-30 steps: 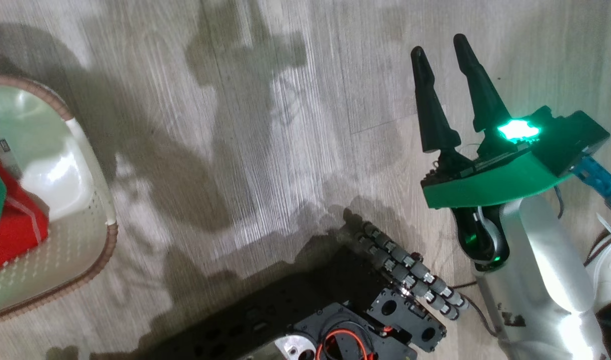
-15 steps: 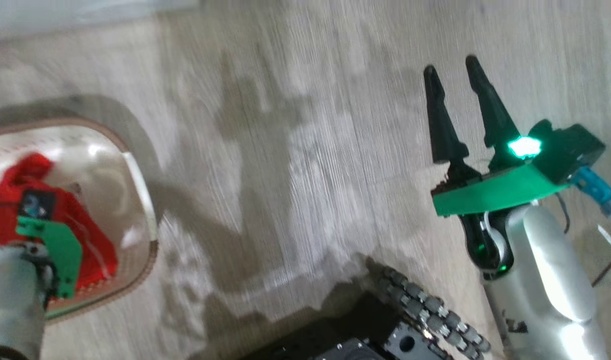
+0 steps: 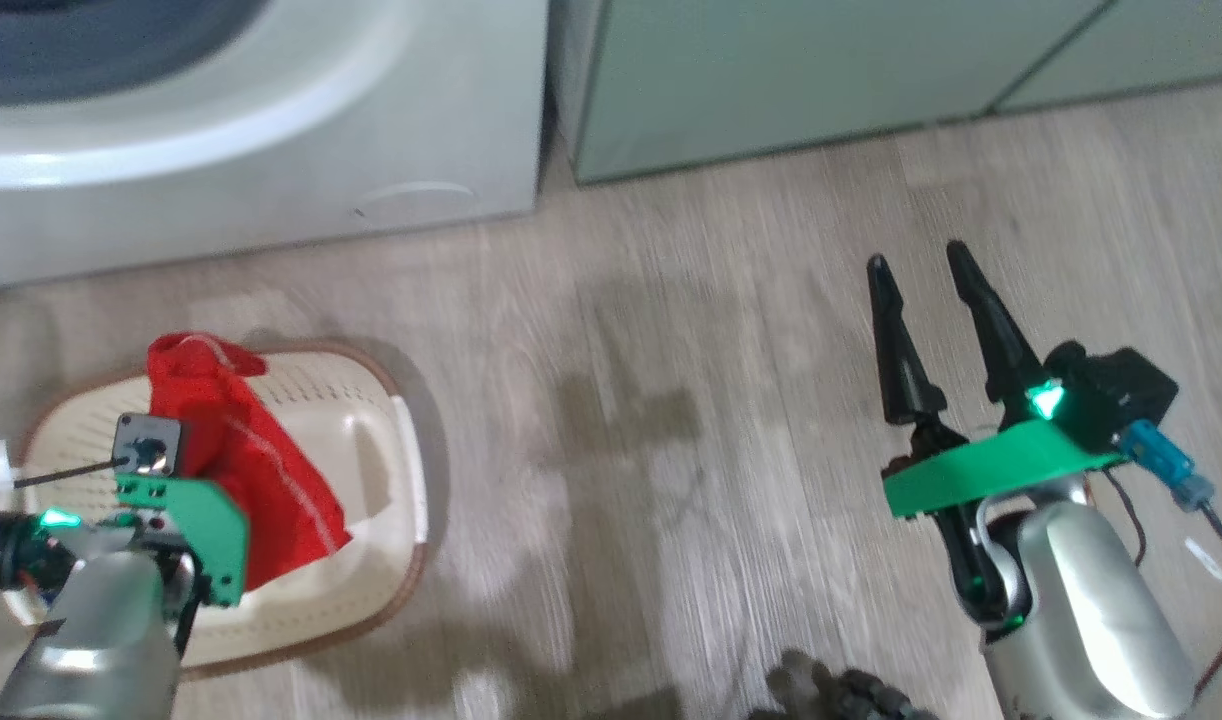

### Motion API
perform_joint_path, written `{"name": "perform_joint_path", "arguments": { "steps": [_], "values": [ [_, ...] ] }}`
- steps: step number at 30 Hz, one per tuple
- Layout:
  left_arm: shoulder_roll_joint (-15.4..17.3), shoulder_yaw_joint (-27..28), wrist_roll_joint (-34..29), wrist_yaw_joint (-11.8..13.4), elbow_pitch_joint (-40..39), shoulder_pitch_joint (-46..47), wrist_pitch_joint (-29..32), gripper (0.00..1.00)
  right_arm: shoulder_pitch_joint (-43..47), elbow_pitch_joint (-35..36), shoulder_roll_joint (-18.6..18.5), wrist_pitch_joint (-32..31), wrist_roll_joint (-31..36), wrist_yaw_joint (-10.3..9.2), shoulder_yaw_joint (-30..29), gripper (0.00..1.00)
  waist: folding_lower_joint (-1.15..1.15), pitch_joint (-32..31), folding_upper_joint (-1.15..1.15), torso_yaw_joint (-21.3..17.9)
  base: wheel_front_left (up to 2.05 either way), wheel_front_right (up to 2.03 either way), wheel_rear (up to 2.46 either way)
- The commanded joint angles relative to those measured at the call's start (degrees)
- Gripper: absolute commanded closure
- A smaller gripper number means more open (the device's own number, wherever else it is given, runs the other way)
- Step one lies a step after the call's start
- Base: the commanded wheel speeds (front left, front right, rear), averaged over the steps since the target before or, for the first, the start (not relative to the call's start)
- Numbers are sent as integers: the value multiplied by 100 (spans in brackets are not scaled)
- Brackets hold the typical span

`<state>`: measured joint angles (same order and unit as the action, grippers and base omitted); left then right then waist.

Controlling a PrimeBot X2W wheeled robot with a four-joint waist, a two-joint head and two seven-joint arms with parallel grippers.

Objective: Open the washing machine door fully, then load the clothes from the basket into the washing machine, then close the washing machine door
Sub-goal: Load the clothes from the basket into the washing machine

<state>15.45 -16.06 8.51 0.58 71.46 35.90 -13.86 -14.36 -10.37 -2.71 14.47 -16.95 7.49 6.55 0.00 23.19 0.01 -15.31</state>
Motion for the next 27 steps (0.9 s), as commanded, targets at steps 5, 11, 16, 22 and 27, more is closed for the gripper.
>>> {"name": "perform_joint_path", "arguments": {
  "steps": [5, 11, 16, 22, 27],
  "values": [
    [41, 345, 175, 33, -873, -377, -111, 100, 195, 112, -17, 53, 117, 0, 6, 0, 0, -763, -1, 401, 0, 0, 0],
    [-266, 531, 177, 181, -2411, -1041, -113, 100, 536, 58, -17, 53, 250, 0, -202, 0, 0, -1398, -1, 590, 0, 0, 0],
    [-368, 674, 122, 185, -3396, -1555, -113, 100, 720, 55, -17, 53, 351, 0, -311, 0, 0, -1678, -1, 683, 0, 0, 0],
    [-643, 926, -12, 200, -4831, -2357, -113, 100, 925, 67, -17, 53, 432, 0, -399, 0, 0, -2031, -1, 797, 0, 0, 0],
    [-885, 1115, -123, 123, -5718, -2889, -113, 100, 1054, 77, -17, 53, 453, 0, -406, 0, 0, -2209, -1, 849, 0, 0, 0]
  ]
}}
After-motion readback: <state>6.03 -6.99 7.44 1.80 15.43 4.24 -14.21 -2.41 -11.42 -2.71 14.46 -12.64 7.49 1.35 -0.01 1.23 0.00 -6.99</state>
